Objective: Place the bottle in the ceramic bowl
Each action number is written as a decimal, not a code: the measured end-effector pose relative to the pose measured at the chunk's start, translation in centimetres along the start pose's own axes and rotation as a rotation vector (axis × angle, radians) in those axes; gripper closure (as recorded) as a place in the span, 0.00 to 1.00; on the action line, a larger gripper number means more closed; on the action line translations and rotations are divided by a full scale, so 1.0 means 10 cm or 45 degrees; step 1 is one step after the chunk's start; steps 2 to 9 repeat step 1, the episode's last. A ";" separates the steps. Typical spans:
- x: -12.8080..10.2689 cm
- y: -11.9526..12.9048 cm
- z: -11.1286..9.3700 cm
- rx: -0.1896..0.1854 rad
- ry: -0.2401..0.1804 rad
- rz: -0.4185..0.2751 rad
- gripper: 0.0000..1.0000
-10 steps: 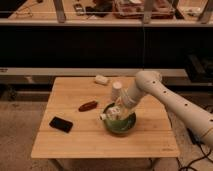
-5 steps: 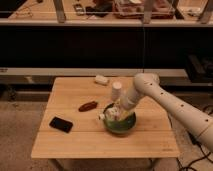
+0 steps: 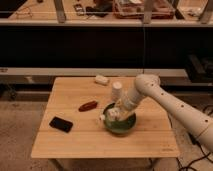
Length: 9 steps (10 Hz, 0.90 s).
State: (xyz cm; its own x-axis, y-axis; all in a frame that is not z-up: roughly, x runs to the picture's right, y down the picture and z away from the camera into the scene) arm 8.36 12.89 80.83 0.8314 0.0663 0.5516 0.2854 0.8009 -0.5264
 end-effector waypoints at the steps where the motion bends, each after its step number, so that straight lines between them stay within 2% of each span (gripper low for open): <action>1: -0.02 0.01 -0.04 0.008 -0.034 0.002 0.20; 9: -0.02 0.01 -0.04 0.008 -0.034 0.002 0.20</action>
